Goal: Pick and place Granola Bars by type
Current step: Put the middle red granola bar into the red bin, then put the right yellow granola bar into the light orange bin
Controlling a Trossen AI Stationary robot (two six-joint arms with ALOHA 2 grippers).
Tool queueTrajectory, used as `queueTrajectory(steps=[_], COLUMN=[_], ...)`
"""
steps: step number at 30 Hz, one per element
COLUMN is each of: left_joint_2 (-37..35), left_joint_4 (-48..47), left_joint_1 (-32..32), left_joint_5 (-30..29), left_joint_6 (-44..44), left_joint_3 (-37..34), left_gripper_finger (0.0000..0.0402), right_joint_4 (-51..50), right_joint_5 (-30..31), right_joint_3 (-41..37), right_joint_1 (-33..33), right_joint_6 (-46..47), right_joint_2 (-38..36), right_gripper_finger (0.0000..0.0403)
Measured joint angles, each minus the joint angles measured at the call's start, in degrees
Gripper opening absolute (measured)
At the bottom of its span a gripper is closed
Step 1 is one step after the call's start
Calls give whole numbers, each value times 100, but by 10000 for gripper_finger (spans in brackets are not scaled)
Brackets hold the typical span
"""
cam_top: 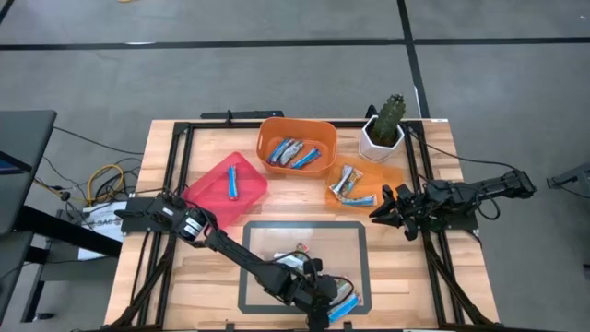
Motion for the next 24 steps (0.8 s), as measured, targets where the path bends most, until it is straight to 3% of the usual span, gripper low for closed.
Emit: queueTrajectory(steps=[17,24], left_joint_2=[187,-171], left_joint_4=[-74,-1000], left_joint_1=[29,82], left_joint_5=[297,-76], left_joint_6=[78,339], left_joint_3=[-4,-2], left_gripper_finger=[205,208], right_joint_4=[0,2], right_joint_5=[0,0], right_joint_3=[1,1], right_joint_1=[1,1], right_joint_6=[-1,-1], right_joint_2=[0,0], right_gripper_finger=[82,82])
